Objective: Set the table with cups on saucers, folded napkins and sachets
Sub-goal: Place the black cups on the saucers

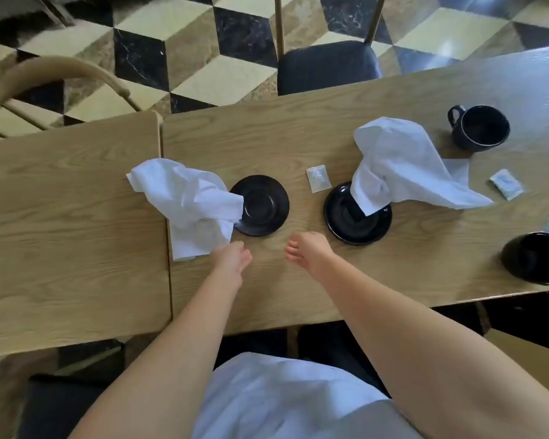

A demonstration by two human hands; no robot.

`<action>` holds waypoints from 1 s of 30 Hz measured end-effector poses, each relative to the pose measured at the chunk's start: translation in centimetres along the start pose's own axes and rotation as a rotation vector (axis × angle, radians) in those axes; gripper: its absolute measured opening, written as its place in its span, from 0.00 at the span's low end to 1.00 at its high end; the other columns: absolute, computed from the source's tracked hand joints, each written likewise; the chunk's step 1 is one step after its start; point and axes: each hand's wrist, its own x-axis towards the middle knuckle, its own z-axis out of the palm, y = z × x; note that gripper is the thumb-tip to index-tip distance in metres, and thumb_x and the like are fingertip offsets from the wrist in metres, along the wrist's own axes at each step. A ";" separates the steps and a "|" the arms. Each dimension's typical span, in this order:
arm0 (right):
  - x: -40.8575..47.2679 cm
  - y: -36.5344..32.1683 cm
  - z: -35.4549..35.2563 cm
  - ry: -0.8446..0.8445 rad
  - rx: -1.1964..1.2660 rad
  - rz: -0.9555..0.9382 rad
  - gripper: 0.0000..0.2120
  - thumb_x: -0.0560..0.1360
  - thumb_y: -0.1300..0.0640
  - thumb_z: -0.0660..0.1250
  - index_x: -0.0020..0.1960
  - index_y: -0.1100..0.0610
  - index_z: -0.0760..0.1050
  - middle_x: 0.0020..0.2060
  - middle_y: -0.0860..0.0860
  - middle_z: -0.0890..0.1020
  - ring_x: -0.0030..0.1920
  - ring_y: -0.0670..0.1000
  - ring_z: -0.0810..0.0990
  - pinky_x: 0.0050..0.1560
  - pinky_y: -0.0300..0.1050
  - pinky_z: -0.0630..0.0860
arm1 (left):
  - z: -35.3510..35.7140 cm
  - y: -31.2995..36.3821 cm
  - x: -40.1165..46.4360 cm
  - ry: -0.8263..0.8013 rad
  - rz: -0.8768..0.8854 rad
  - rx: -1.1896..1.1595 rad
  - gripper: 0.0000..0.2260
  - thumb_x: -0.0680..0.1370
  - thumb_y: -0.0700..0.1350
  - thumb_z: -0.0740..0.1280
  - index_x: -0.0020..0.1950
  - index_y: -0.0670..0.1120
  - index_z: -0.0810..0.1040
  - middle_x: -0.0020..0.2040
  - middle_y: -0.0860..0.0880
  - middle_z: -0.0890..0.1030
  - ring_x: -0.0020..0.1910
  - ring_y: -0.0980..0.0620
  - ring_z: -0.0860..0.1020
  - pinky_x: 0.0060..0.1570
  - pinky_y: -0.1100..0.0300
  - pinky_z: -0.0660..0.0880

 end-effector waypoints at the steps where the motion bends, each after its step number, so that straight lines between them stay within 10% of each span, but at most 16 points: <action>1: 0.6 -0.5 0.3 0.036 -0.059 -0.017 0.09 0.79 0.69 0.59 0.57 0.60 0.70 0.33 0.52 0.71 0.31 0.50 0.71 0.38 0.44 0.75 | 0.1 0.7 0.4 0.001 0.035 0.044 0.19 0.81 0.35 0.63 0.72 0.41 0.70 0.57 0.43 0.76 0.46 0.48 0.78 0.52 0.53 0.80; 8: 3.2 -3.6 0.9 0.179 -0.270 -0.183 0.18 0.78 0.60 0.62 0.67 0.54 0.76 0.53 0.51 0.81 0.50 0.51 0.82 0.54 0.50 0.83 | 2.0 5.0 3.2 -0.061 0.248 0.313 0.25 0.75 0.37 0.63 0.69 0.57 0.74 0.66 0.63 0.75 0.46 0.56 0.76 0.39 0.60 0.77; 12: 4.7 -4.4 1.4 0.206 -0.391 -0.233 0.21 0.78 0.59 0.64 0.70 0.53 0.74 0.60 0.51 0.80 0.56 0.53 0.81 0.58 0.52 0.81 | 2.6 5.9 5.3 0.005 0.273 0.411 0.24 0.73 0.37 0.63 0.69 0.51 0.72 0.69 0.55 0.74 0.61 0.51 0.77 0.57 0.48 0.80; 21: 5.5 -3.5 0.7 0.268 -0.520 -0.286 0.19 0.74 0.68 0.63 0.59 0.54 0.80 0.50 0.50 0.84 0.53 0.54 0.84 0.55 0.55 0.83 | 2.7 3.6 6.0 0.106 0.146 0.257 0.12 0.73 0.28 0.68 0.53 0.39 0.73 0.53 0.43 0.77 0.50 0.43 0.80 0.39 0.56 0.81; 30: -0.1 0.9 -6.8 0.256 -0.463 -0.554 0.12 0.77 0.63 0.65 0.56 0.52 0.80 0.46 0.42 0.84 0.48 0.39 0.82 0.45 0.32 0.76 | 3.4 -0.6 0.9 -0.121 0.180 0.327 0.14 0.77 0.32 0.68 0.53 0.49 0.82 0.53 0.48 0.83 0.51 0.48 0.83 0.48 0.54 0.84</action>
